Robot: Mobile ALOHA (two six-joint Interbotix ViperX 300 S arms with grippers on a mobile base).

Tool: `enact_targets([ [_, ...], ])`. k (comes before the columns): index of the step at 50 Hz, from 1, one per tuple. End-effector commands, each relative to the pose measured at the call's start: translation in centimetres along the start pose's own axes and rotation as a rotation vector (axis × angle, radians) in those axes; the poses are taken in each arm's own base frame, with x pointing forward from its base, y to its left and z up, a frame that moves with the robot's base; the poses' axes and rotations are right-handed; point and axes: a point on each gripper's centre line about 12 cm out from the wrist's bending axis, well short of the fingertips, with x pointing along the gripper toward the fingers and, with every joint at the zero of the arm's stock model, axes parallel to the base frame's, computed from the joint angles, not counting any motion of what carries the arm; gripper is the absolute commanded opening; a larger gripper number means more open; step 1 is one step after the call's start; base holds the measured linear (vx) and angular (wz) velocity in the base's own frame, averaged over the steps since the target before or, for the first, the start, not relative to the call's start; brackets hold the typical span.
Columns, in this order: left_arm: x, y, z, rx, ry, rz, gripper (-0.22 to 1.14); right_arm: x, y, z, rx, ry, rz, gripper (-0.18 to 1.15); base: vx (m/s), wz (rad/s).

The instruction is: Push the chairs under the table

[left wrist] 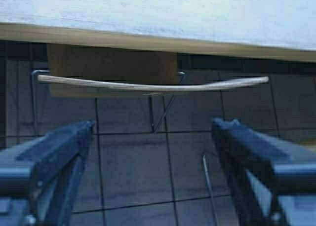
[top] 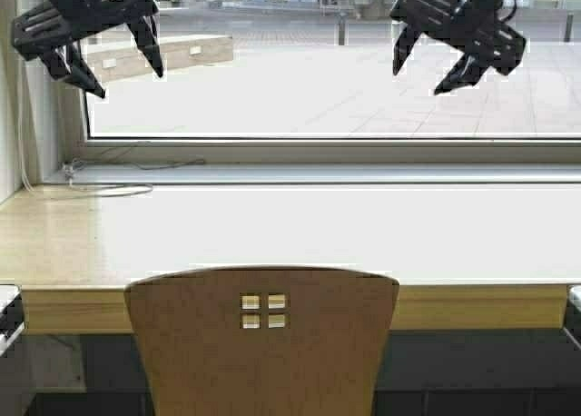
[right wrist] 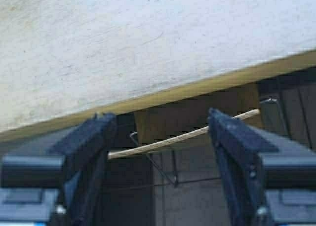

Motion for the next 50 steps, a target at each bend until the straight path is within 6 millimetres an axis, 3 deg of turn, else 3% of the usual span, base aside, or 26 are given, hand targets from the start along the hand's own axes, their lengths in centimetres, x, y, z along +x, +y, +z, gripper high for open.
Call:
enact_targets([
  [1, -3.8, -0.2, -0.4, 0.104, -0.062, -0.013, 1.01, -3.4, 0.7, 1.3, -0.184, -0.084, 0.029, 0.91, -0.14, 0.11],
  [15, -8.7, 0.6, -3.4, 0.245, -0.166, 0.009, 1.01, -6.2, 1.1, 2.4, -0.319, -0.217, 0.052, 0.91, -0.13, 0.18],
  [23, -10.5, 0.6, -3.1, 0.251, -0.317, -0.002, 1.01, -7.7, 1.2, 2.7, -0.318, -0.261, 0.064, 0.91, -0.08, 0.3],
  [34, -10.9, 0.8, -3.4, 0.247, -0.394, -0.004, 1.01, -9.2, 1.2, 2.4, -0.318, -0.295, 0.075, 0.91, -0.07, 0.49],
  [50, -11.0, 0.8, -3.3, 0.237, -0.409, -0.005, 1.01, -8.3, 1.3, 2.3, -0.32, -0.265, 0.073, 0.91, -0.15, 0.48],
])
